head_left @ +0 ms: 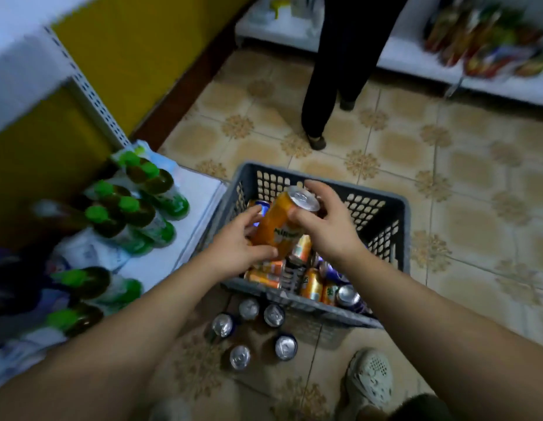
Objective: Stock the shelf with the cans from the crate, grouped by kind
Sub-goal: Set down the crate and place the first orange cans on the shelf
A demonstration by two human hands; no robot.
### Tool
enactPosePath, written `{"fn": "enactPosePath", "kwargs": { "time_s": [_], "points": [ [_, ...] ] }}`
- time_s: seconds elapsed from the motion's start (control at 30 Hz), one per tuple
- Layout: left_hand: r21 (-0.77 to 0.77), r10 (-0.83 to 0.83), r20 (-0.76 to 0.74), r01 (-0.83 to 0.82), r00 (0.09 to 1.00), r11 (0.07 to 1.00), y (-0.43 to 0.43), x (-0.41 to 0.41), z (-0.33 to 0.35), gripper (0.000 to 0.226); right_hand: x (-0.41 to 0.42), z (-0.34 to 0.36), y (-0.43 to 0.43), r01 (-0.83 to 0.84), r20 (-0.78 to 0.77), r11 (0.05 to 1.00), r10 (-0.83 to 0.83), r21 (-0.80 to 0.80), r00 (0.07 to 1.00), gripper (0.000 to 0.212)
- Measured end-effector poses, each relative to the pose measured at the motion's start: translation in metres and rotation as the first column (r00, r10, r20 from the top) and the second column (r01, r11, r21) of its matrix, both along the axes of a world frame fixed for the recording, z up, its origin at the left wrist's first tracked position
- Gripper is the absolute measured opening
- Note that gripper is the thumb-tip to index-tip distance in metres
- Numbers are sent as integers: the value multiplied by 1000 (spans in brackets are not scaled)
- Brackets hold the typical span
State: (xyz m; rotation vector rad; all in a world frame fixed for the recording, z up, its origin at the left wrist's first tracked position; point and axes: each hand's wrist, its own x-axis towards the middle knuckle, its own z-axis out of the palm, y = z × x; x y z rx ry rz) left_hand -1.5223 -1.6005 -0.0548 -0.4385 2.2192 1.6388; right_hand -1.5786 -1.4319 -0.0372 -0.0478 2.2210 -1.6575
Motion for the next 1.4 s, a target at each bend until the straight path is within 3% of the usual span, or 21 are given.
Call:
{"fn": "enactPosePath", "kwargs": {
  "time_s": [0.1, 0.37, 0.5, 0.6, 0.73, 0.83, 0.93, 1.07, 1.23, 1.4],
  "points": [
    [29, 58, -108, -55, 993, 998, -14, 32, 74, 91, 21, 68, -19, 19, -37, 991, -24, -132, 999, 46],
    [34, 254, -378, -261, 890, 965, -48, 140, 253, 91, 97, 251, -83, -132, -301, 963, 57, -236, 952, 41],
    [35, 344, -468, -373, 814, 927, -67, 217, 313, 56, 161, 319, -124, -302, -387, 905, 174, -299, 905, 39],
    [-18, 466, -550, -568, 693, 823, -82, 274, 339, 55, 210, 352, -159, -466, -459, 846, 317, -259, 830, 48],
    [-61, 575, -614, -759, 540, 648, -101, 347, 349, 65, 284, 372, -204, -674, -513, 738, 566, -32, 645, 84],
    [-172, 603, -597, -818, 529, 548, -115, 404, 349, 74, 332, 375, -229, -742, -529, 669, 649, 53, 547, 77],
    [-318, 618, -545, -822, 567, 473, -135, 454, 347, 83, 365, 373, -250, -797, -493, 603, 702, 27, 514, 75],
    [-598, 654, -419, -734, 629, 322, -159, 508, 339, 75, 388, 363, -274, -864, -453, 503, 775, 22, 440, 72],
    [-845, 684, -156, -455, 713, 281, -185, 543, 310, 65, 402, 348, -300, -899, -416, 435, 827, 44, 379, 70],
    [-897, 736, -24, -339, 677, 283, -214, 554, 310, 68, 407, 340, -328, -918, -421, 392, 844, 61, 333, 71]
  ]
}}
